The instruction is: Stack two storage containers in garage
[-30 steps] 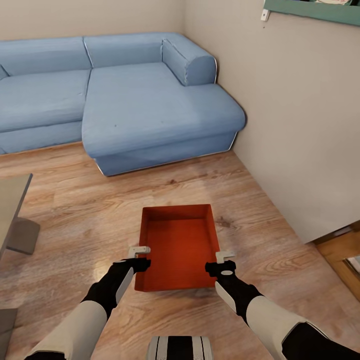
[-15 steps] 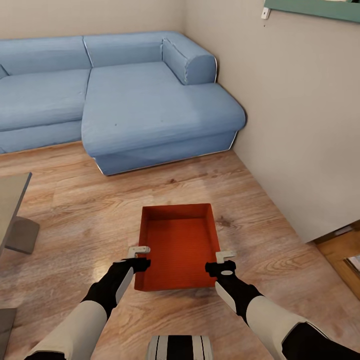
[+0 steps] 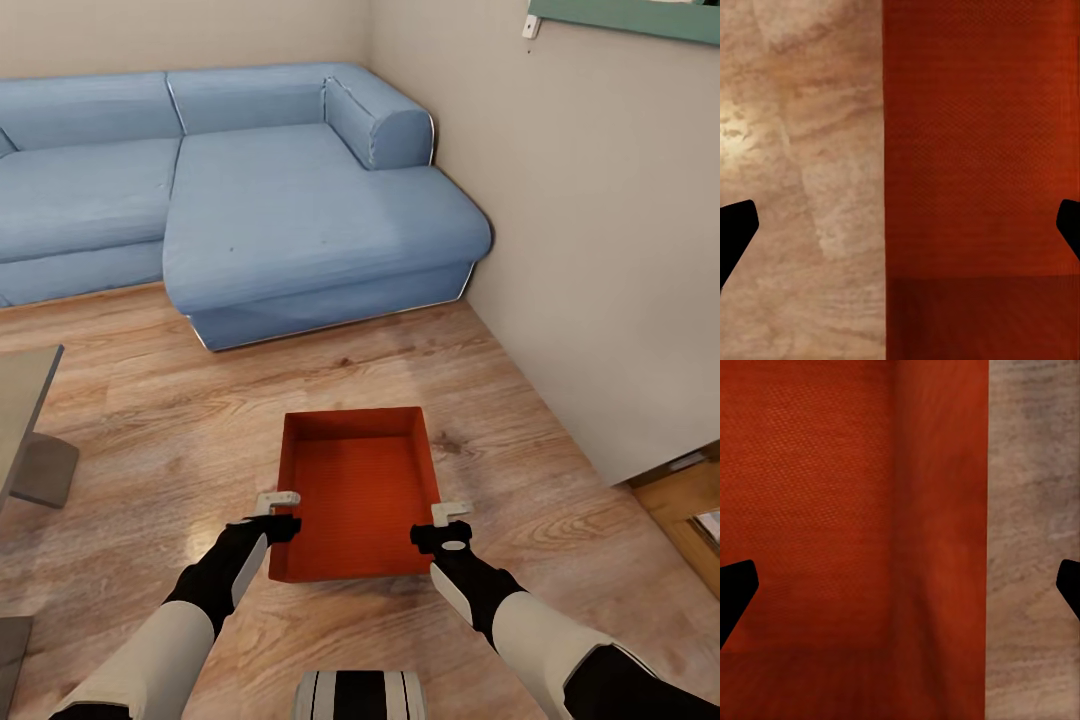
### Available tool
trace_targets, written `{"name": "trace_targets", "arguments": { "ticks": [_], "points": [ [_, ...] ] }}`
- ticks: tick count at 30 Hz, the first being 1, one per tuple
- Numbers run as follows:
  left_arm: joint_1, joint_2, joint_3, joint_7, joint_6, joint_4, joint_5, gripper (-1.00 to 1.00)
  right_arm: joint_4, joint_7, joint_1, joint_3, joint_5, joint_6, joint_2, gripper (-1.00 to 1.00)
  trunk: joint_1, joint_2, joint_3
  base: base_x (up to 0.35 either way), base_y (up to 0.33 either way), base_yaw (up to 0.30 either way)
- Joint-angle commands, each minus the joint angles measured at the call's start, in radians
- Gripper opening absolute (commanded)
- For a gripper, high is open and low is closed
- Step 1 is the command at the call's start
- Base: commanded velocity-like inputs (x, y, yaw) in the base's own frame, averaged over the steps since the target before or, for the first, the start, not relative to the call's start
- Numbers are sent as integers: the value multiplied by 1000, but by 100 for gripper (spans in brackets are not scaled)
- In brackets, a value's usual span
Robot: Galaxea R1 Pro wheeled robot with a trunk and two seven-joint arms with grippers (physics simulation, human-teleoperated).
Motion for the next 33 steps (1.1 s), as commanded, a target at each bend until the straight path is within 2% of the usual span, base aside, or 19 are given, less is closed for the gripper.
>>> {"name": "trace_targets", "arguments": {
  "ticks": [1, 7, 15, 29, 33],
  "points": [
    [0, 0, -2, 6, 5, -3, 7, 100, -2, -7, -1, 8, -5, 7, -1, 100, 0, 0, -1, 0, 0, 0],
    [0, 0, -6, 5, 4, -5, 6, 100, -3, -7, -1, 8, -4, 7, -1, 100, 0, 0, -1, 22, 0, 0],
    [0, 0, -7, 4, 2, -5, 5, 100, -2, -7, -1, 8, -4, 6, -1, 100, 0, 0, -1, 237, 0, 0],
    [0, -1, -8, 4, 2, -4, 6, 100, -1, -7, -1, 10, -4, 9, -4, 100, 0, 0, -1, 14, 0, 0],
    [0, -1, -8, 4, 2, -2, 7, 100, 0, -5, -1, 10, -4, 10, -21, 100, 0, 0, -1, 0, 0, 0]
  ]
}}
